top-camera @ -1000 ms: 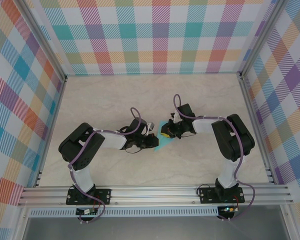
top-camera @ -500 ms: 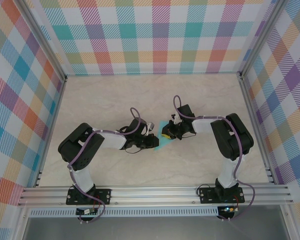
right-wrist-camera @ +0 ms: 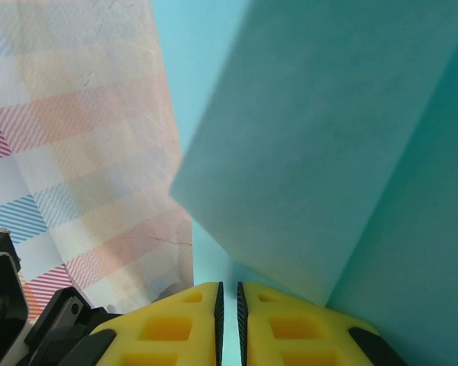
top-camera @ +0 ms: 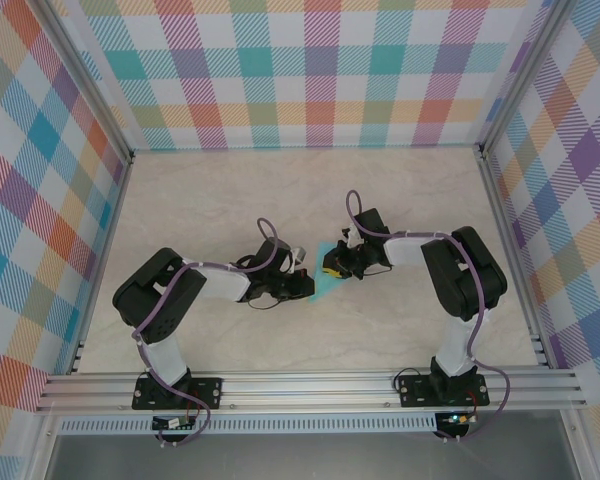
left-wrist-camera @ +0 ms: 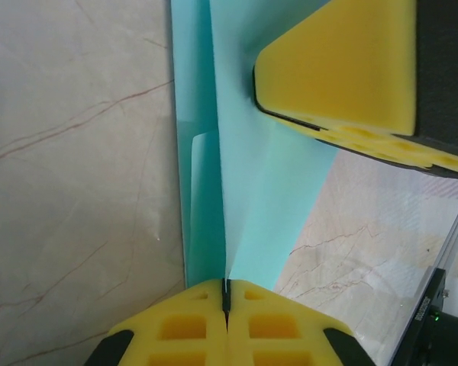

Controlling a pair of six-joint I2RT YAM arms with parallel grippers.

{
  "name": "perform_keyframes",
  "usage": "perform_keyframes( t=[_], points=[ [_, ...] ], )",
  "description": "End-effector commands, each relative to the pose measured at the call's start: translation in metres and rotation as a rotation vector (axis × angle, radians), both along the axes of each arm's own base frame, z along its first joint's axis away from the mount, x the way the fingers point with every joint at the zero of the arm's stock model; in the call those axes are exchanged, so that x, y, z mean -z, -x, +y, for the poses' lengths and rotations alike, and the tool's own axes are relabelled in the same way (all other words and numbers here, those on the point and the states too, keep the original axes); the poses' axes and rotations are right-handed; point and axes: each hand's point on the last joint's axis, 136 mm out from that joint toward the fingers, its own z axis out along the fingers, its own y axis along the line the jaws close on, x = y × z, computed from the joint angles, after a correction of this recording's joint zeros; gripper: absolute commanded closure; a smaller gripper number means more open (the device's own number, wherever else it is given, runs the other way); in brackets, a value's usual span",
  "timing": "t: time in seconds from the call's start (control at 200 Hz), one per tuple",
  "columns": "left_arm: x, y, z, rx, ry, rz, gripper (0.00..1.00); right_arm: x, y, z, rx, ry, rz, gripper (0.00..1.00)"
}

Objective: Fold a paper plane with a square sheet of paper (pick it up from the middle)
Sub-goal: Fourth fold the wing at the center of the table.

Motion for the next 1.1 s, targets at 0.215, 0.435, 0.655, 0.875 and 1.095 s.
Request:
perform_keyframes(
  t=[0.215,0.435,0.655,0.875,1.095],
  points=[
    [0.011,0.006,0.011,-0.016,-0.018,0.041,1.00,0.000,-0.003,0.005,-0.028,0.001,-0.004,0.84],
    [0.018,0.009,0.014,-0.012,-0.031,0.054,1.00,0.007,-0.002,0.005,-0.038,0.010,0.011,0.84],
    [0.021,0.011,0.016,-0.008,-0.044,0.060,1.00,0.015,0.001,-0.001,-0.038,0.056,0.035,0.84],
    [0.003,0.006,0.014,-0.017,-0.033,0.029,0.89,0.025,0.013,-0.010,-0.073,0.115,0.064,0.84],
    [-0.018,0.001,0.014,-0.032,-0.014,-0.006,0.81,0.026,0.016,-0.010,-0.095,0.117,0.065,0.84]
  ],
)
